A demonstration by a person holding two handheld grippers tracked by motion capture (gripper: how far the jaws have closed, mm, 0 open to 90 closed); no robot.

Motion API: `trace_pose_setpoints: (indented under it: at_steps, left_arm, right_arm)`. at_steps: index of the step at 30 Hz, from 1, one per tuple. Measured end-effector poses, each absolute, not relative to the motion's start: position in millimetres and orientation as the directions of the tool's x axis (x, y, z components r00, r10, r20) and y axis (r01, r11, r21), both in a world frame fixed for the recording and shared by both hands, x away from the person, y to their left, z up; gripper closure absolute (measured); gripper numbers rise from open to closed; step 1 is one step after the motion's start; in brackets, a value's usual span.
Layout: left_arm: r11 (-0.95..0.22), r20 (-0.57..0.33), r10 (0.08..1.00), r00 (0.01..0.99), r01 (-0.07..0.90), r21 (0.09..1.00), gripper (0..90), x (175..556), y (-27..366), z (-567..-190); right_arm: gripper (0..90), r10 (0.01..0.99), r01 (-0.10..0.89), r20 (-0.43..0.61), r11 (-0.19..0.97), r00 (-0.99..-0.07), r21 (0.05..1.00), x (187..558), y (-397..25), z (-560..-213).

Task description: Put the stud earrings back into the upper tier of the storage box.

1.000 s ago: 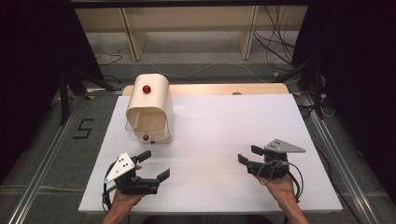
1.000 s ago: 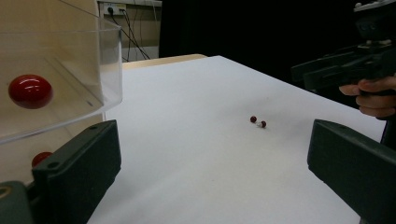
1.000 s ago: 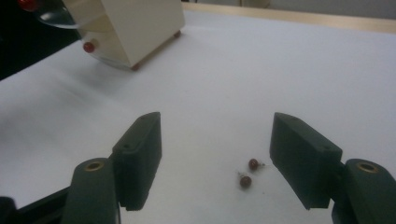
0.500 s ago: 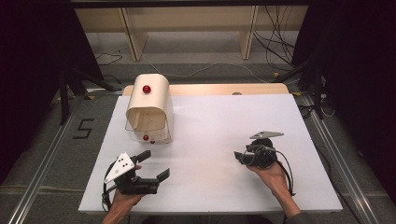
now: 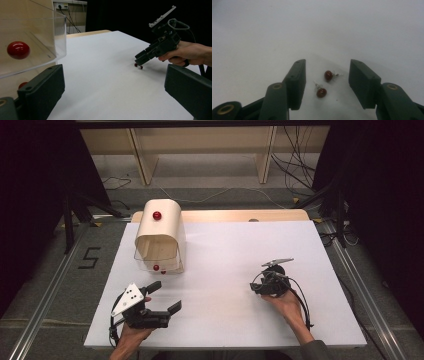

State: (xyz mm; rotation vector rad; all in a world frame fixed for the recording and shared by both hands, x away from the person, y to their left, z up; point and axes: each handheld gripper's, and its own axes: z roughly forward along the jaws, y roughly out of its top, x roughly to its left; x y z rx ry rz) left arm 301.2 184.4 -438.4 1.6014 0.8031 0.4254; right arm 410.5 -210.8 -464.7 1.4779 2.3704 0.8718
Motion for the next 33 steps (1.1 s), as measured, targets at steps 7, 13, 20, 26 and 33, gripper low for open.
trace_pose_setpoints:
  at_steps: [7, 13, 20, 26, 33]
  left_arm:
    - [-0.026, -0.165, 0.704, 0.691, 0.257, 0.966, 2.6, 301.1, 184.7, -438.2]
    - [-0.026, -0.165, 0.704, 0.691, 0.258, 0.966, 2.9, 301.2, 184.9, -438.1]
    - [-0.024, -0.167, 0.704, 0.69, 0.259, 0.966, 2.9, 301.4, 185.0, -438.1]
    - [-0.022, -0.169, 0.703, 0.691, 0.259, 0.966, 3.1, 301.3, 185.1, -438.1]
    - [-0.026, -0.166, 0.704, 0.691, 0.258, 0.966, 3.2, 301.1, 184.9, -437.8]
  right_arm:
    - [53.2, 0.876, 0.759, 0.129, 0.319, -0.465, 0.568, 414.9, -207.9, -468.1]
    - [57.4, 0.874, 0.759, 0.107, 0.345, -0.474, 0.552, 417.2, -200.9, -472.5]
    - [62.4, 0.875, 0.75, 0.075, 0.363, -0.478, 0.554, 418.0, -196.8, -472.9]
    - [68.2, 0.875, 0.738, 0.034, 0.386, -0.483, 0.553, 417.6, -194.7, -473.3]
    - [76.5, 0.876, 0.728, 0.005, 0.398, -0.483, 0.558, 417.8, -195.4, -473.8]
